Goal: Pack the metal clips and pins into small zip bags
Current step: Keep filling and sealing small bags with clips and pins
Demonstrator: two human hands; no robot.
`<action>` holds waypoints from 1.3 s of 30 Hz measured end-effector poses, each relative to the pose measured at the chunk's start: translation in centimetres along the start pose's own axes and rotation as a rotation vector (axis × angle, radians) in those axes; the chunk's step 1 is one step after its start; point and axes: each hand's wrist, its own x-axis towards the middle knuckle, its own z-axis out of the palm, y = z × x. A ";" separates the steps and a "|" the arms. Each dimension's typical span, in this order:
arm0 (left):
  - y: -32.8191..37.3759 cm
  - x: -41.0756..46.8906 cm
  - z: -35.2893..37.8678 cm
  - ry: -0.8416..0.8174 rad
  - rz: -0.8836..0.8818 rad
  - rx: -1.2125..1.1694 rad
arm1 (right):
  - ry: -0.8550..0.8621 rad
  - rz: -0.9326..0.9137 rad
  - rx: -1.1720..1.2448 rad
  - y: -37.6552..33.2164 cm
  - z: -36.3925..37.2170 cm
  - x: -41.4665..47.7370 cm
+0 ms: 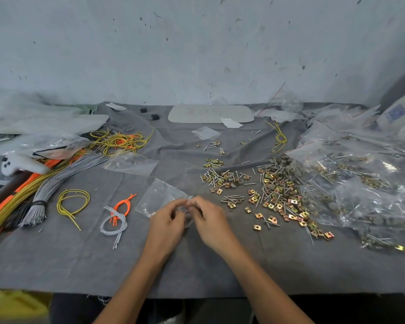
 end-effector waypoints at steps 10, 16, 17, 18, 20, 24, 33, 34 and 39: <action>-0.8 0.0 0.0 0.011 -0.010 -0.003 | 0.125 0.026 0.170 0.5 -0.5 -0.3; -1.0 0.0 0.1 0.010 -0.029 -0.018 | 0.081 0.048 0.179 0.6 -0.3 -0.6; -1.0 0.0 0.1 0.009 -0.031 -0.019 | 0.054 0.036 0.146 0.5 -0.3 -0.6; -1.0 0.0 0.1 0.009 -0.032 -0.021 | 0.030 0.021 0.100 0.5 -0.2 -0.6; -1.0 -0.1 0.1 0.007 -0.029 -0.026 | 0.006 -0.009 0.024 0.4 -0.2 -0.6; -0.9 -0.1 0.1 0.017 -0.030 -0.021 | 0.055 0.030 0.101 0.5 -0.1 -0.7; -1.1 0.0 0.2 0.012 -0.049 -0.035 | 0.132 0.082 0.137 0.7 -0.7 -0.8; -1.2 0.0 0.2 0.011 -0.049 -0.038 | 0.127 0.068 0.079 0.9 -1.3 -0.7; -1.5 0.3 0.4 0.014 -0.034 -0.030 | 0.138 0.117 -0.376 3.1 -6.7 1.3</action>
